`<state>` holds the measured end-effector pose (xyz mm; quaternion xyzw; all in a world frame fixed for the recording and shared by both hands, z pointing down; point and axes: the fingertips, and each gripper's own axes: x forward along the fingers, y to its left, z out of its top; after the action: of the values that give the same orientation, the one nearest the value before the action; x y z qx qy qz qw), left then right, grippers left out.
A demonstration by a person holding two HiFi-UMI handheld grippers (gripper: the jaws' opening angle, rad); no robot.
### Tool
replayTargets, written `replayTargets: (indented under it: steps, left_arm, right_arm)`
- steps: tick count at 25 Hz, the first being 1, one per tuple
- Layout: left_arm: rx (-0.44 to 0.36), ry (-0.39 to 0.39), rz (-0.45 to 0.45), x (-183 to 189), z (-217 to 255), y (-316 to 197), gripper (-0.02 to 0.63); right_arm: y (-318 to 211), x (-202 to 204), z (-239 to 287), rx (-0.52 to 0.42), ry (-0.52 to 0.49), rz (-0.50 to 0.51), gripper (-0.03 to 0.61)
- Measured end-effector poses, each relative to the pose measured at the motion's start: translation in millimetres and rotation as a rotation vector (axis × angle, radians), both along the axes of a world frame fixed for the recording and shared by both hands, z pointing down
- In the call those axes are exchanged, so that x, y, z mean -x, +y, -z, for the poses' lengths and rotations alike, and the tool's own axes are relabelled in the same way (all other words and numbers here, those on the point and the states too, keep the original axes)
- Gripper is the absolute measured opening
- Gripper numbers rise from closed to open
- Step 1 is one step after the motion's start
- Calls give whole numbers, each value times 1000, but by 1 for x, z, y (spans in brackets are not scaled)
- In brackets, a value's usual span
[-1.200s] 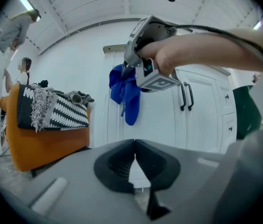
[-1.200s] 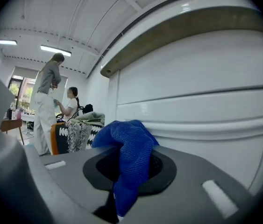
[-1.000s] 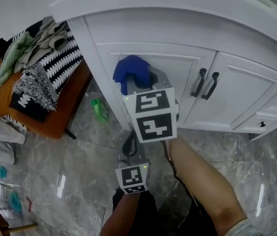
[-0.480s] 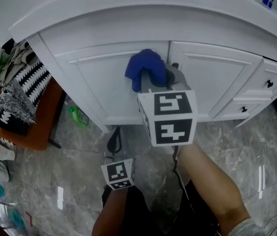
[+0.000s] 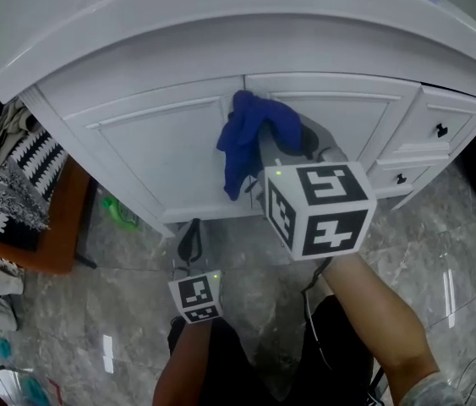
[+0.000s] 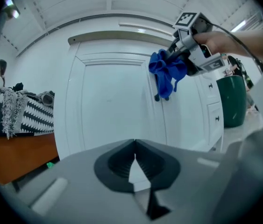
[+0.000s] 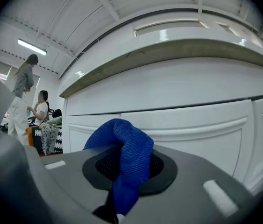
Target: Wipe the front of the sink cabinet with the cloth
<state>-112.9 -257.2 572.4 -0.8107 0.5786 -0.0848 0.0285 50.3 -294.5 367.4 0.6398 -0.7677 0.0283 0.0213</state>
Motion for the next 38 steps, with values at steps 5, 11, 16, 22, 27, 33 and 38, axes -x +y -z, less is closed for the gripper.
replayTargets:
  steps: [5,11,16,22,27,33,38]
  left_arm:
    - [3,-17,-37,-22,-3,0,11]
    - [7,-42,-58,-36,-8,-1,11]
    - [5,-77,-80,-46,-12,-1,11]
    - [9,-67,-89,-51,-13,-1,11]
    - [8,-71,-89,-51,-13,-2,11]
    - [7,-69,-84,-49,-12,-1,11]
    - [7,-64,-81,-45,-10,0,11]
  right_arm:
    - [1,-51,-8,-1,19,-103,63]
    - [8,-97,-28,-47,184,-185,64]
    - [18,-142,-43,-95,241,-285,66]
    - [29,-195,-54,-81,211,-390,67]
    - [35,-215,-58,-91,243,-414,97]
    - [37,-216,-89,-84,273,-436,84]
    - [36,-216,-150,-6,281,-430,77]
